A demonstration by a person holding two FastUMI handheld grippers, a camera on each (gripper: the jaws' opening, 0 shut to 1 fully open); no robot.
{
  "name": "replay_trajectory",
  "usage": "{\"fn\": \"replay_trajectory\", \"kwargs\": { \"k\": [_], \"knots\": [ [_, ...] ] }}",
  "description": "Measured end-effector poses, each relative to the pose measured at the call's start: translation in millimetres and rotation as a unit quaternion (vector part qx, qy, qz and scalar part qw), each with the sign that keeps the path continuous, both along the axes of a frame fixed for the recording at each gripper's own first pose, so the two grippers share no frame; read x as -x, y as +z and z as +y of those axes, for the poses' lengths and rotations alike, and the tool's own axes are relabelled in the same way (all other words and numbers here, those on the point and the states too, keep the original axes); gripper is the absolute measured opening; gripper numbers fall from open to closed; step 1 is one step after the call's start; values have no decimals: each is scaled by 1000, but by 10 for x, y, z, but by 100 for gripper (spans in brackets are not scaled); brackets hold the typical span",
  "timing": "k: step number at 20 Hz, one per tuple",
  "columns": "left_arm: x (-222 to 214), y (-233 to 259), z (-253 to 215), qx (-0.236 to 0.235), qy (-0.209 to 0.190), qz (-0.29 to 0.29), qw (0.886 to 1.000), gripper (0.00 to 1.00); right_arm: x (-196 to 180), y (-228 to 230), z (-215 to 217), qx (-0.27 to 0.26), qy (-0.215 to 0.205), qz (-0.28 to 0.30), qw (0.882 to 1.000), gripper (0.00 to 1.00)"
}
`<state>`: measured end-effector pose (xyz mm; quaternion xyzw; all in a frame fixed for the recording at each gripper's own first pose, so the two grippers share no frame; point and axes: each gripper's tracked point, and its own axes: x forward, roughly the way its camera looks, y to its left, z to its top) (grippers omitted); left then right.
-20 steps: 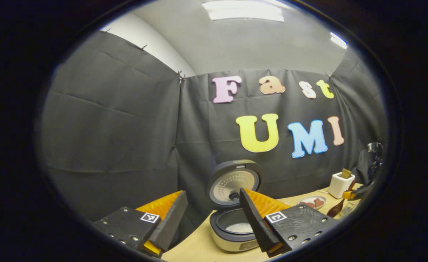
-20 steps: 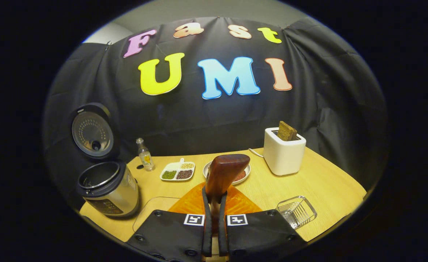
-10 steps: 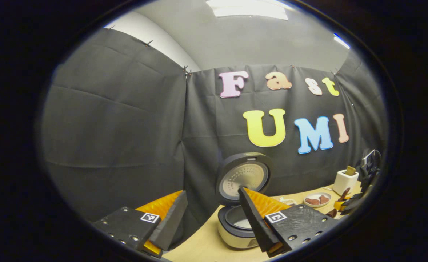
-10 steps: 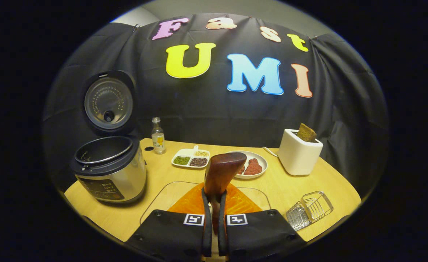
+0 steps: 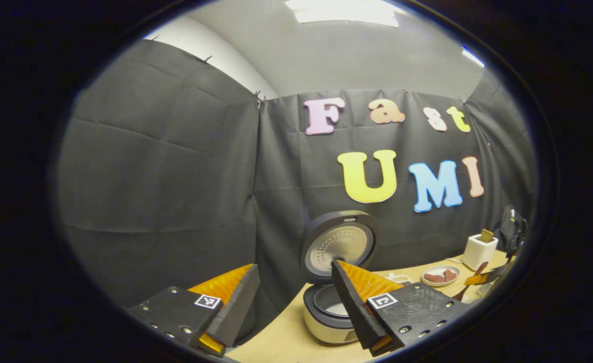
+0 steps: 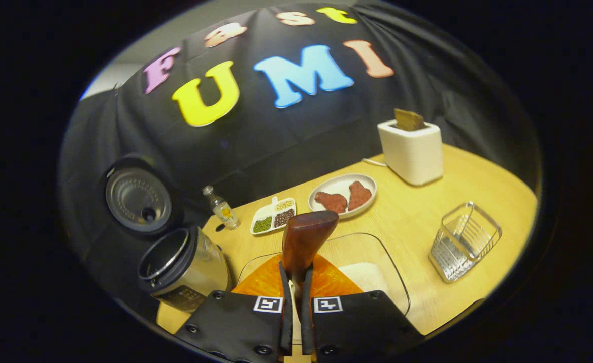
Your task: Close the left gripper, press the button to open the rice cooker; take a wooden spoon from the chopstick holder with the right hand, scoop a spoonful of rice and pour it into the rice cooker, then put the wooden spoon back into the chopstick holder.
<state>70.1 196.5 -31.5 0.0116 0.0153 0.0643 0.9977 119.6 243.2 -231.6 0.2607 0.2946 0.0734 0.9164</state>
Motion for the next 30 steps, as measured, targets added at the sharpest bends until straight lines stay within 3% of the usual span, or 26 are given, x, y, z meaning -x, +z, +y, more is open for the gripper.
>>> {"fn": "replay_trajectory", "kwargs": {
  "k": [6, 10, 14, 20, 30],
  "knots": [
    [42, 119, -152, -9, -4, -4, 1000, 87, 34, -81, -341, -141, -73, 60, 986, 8],
    [99, 175, -253, -12, -8, -8, 1000, 88, 4, 38, -420, -240, -104, 85, 962, 8],
    [141, 182, -259, -11, -5, -9, 1000, 90, -79, 243, -352, -296, -107, 90, 945, 8],
    [241, 134, -53, -5, 12, -7, 1000, 87, -286, 748, 115, -367, -80, 81, 923, 8],
    [477, -18, 432, -4, 56, 7, 998, 87, -499, 1218, 1378, -361, 14, 57, 931, 8]
  ]
}}
